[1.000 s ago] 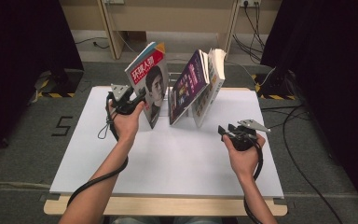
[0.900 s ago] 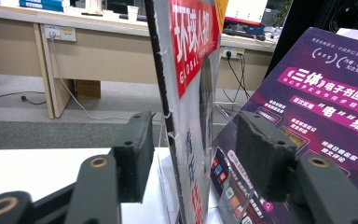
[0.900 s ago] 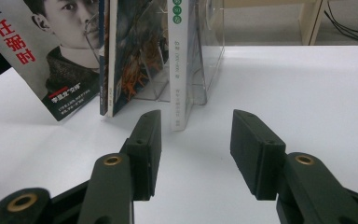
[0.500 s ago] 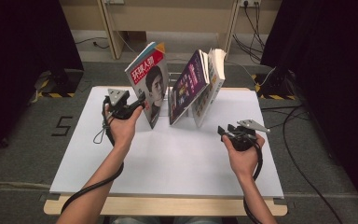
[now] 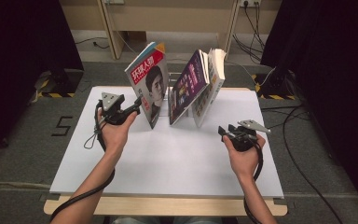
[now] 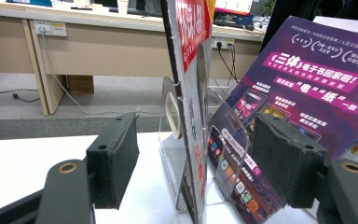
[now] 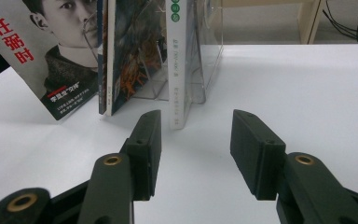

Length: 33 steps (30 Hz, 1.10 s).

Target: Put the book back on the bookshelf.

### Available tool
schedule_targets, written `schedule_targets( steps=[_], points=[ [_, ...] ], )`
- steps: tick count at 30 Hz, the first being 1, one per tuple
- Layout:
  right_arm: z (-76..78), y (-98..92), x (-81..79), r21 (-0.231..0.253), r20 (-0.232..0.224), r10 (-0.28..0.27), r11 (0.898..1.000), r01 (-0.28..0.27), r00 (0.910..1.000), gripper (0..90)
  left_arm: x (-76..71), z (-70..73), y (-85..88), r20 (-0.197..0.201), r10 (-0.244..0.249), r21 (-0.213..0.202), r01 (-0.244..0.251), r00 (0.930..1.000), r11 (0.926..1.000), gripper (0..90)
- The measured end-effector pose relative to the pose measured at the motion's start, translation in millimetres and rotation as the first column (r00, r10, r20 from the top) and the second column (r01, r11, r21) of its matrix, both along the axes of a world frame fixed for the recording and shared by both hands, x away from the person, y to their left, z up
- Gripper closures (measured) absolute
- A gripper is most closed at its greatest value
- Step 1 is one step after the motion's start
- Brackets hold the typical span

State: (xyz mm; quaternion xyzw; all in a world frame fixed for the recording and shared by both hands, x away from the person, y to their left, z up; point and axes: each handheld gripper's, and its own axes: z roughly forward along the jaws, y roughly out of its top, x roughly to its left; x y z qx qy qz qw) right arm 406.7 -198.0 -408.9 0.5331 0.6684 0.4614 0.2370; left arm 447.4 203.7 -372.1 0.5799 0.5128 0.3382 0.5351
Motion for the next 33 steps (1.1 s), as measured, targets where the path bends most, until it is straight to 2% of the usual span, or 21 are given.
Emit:
schedule_targets(
  steps=[17, 25, 33],
  points=[
    [0.2, -1.8, -2.4, -0.002, 0.002, -0.003, 1.000, 0.003, 1.0000, 53.8, -24.5, -1.6, 15.5, -0.018, -0.033, 0.003, 0.033, 0.9993, 0.9995, 30.3],
    [-0.6, -2.1, -2.9, -0.002, -0.002, -0.005, 1.000, 0.005, 1.0000, 53.8, -37.4, -7.7, 23.5, -0.035, -0.048, 0.013, 0.048, 0.9983, 0.9988, 30.3],
    [-0.5, -3.7, -3.7, -0.003, -0.001, -0.009, 1.000, 0.009, 1.0000, 53.8, -52.0, -19.6, 34.1, -0.054, -0.049, 0.019, 0.050, 0.9973, 0.9986, 30.2]
  ],
)
